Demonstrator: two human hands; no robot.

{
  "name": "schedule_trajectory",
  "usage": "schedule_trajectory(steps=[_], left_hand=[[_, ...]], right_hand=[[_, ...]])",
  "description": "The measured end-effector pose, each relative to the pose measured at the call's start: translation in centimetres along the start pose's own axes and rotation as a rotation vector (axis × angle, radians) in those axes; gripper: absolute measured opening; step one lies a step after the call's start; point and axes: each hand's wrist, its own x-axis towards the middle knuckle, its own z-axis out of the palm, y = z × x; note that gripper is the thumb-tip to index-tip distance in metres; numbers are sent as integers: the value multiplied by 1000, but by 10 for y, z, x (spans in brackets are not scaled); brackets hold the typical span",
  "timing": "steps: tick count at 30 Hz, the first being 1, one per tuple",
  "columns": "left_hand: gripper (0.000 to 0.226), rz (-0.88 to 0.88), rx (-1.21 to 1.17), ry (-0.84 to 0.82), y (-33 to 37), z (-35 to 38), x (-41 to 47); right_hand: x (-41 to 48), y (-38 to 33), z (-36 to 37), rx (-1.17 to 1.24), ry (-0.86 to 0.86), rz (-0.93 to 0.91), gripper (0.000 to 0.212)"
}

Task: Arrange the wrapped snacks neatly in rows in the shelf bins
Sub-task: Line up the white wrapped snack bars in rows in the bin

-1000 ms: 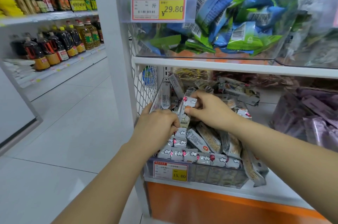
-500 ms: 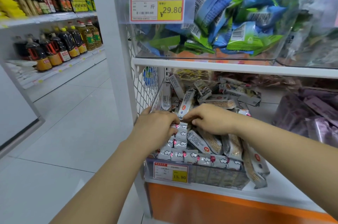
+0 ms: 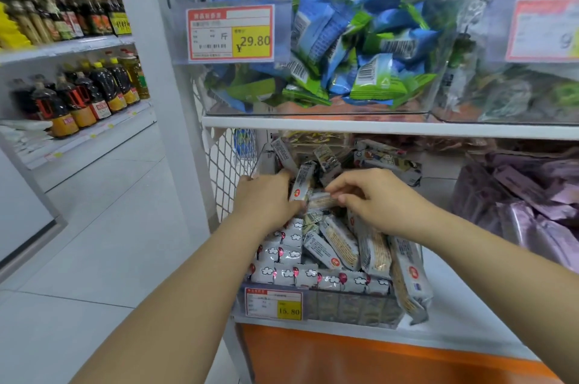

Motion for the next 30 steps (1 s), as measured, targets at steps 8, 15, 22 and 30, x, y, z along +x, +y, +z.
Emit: schedule_trajectory(steps=[8,15,22,30], left_hand=[[33,-88,-183,10,11,-7,3],[32,-93,-446,196,0,-33,-18],[44,-2,-393,195,-2,-36,-29],[46,198,-235,6,-3,-28,-2]], right_hand=[[-9,14,-7,34,-4,4,21],[-11,15,-3,96,-8,22,20],[-12,17,-2,117,4,28,19],[-11,17,-2,116,-5,33,18]])
